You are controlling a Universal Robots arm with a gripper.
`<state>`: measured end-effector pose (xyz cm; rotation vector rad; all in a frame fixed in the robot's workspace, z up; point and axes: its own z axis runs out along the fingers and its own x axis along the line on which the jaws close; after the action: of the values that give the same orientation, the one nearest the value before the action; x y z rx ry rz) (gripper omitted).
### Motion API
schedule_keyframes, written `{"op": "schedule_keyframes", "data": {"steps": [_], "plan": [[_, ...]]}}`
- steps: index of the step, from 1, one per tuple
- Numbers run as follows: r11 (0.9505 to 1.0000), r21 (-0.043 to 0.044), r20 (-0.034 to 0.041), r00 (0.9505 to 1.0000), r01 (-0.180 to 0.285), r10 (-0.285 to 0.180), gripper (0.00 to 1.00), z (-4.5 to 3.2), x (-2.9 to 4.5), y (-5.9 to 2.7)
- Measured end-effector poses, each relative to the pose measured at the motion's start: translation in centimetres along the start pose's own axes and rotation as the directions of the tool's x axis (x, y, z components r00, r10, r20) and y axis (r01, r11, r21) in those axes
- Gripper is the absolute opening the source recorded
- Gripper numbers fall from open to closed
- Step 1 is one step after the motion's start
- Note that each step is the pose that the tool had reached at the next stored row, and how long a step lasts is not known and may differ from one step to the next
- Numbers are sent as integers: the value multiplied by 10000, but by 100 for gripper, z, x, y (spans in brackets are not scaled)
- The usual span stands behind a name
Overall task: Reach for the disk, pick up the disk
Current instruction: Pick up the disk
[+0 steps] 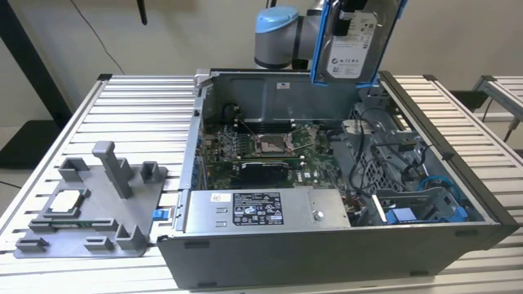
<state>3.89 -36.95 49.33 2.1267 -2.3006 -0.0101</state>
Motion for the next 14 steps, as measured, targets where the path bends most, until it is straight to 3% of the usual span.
{"op": "schedule_keyframes", "data": {"steps": [10,14], "plan": [[10000,0,1,10000,1,-1,0,-3,-23,-294],[10000,0,1,10000,0,0,0,-3,-29,-364]]}}
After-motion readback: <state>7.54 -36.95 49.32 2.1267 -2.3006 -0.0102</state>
